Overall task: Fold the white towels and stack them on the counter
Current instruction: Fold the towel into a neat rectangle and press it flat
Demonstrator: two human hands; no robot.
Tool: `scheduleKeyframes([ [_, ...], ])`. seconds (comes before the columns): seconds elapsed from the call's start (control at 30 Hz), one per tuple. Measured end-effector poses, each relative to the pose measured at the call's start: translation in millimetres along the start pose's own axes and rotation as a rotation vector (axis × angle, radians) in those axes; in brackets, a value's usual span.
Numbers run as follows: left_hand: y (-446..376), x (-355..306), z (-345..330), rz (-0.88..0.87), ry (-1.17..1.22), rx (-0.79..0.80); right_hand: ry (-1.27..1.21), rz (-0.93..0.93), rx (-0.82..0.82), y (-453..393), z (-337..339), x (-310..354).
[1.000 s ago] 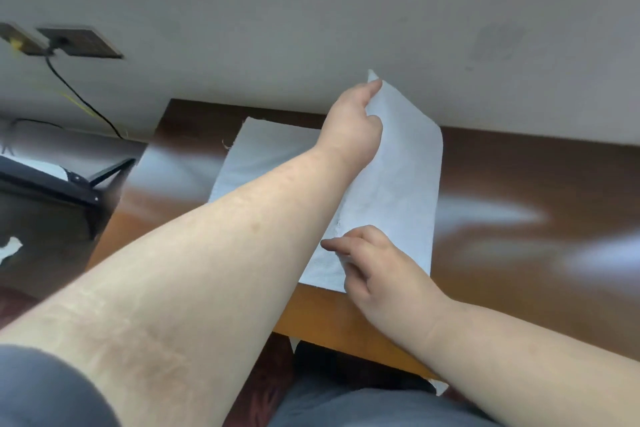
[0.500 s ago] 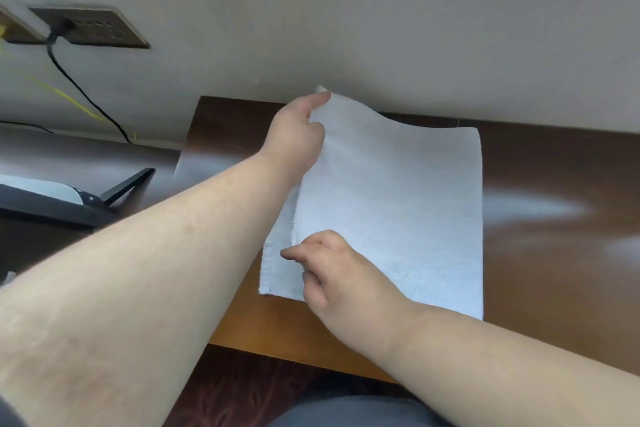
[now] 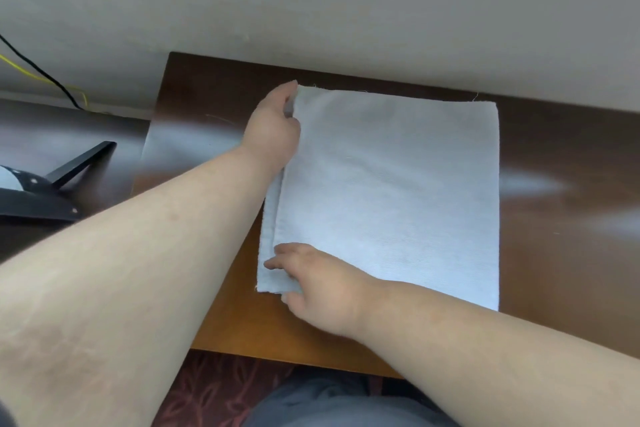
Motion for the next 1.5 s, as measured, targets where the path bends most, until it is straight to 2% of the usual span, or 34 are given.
scheduleKeyframes([
  [0.07,10.4,-6.0,2.8,-0.06,0.0,-0.039,-0.032,-0.006,-0.074,3.9,21.1,-9.1],
  [0.17,49.5,-4.6,3.5,-0.137,-0.189,-0.176,0.057,-0.138,-0.46,12.4,82.3,-48.9],
  [0.23,85.2,7.6,-17.4,-0.118,-0.323,-0.08,0.202,-0.243,-0.589,17.1,114.6,-83.8],
  [0.27,102.5,15.0,-33.8,-0.102,-0.405,0.022,0.283,-0.293,-0.547,17.5,121.8,-102.7],
  [0.33,133.2,29.8,-66.5,-0.099,-0.629,0.207,0.444,-0.367,-0.33,20.1,117.5,-138.8],
  [0.4,151.7,41.7,-86.4,-0.106,-0.883,0.275,0.578,-0.356,-0.187,28.0,103.7,-161.7],
  [0.5,159.8,49.9,-98.1,-0.091,-1.068,0.269,0.645,-0.364,-0.198,43.0,87.2,-173.4],
  [0.7,146.8,50.3,-112.3,-0.004,-1.153,0.342,0.616,-0.494,-0.223,78.7,65.0,-178.1],
  [0.8,135.2,47.7,-115.3,-0.024,-1.238,0.4,0.652,-0.547,-0.183,100.9,55.7,-170.3],
  [0.97,112.0,34.8,-120.3,-0.078,-1.168,0.522,0.586,-0.595,-0.037,128.9,38.0,-146.3],
  [1.13,100.8,24.6,-130.0,-0.29,-1.124,0.627,0.565,-0.5,0.159,144.7,12.0,-114.3],
  [1.3,113.2,31.4,-122.7,-0.357,-1.07,0.634,0.595,-0.499,0.079,150.0,37.2,-121.0],
  [1.43,122.2,38.9,-105.7,-0.397,-1.066,0.705,0.509,-0.549,0.225,149.7,51.6,-136.5],
  [1.5,114.0,32.7,-99.4,-0.386,-0.992,0.66,0.458,-0.542,0.281,141.2,62.2,-140.2],
])
Point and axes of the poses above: each hand's wrist, its own y-axis away from the middle knuckle, its own z-axis out of the back of the hand, x = y × z, the point moved 6 cm from there along -y, towards the middle knuckle, and after that the axes turned 15 degrees about y, right-handed, at the moved point
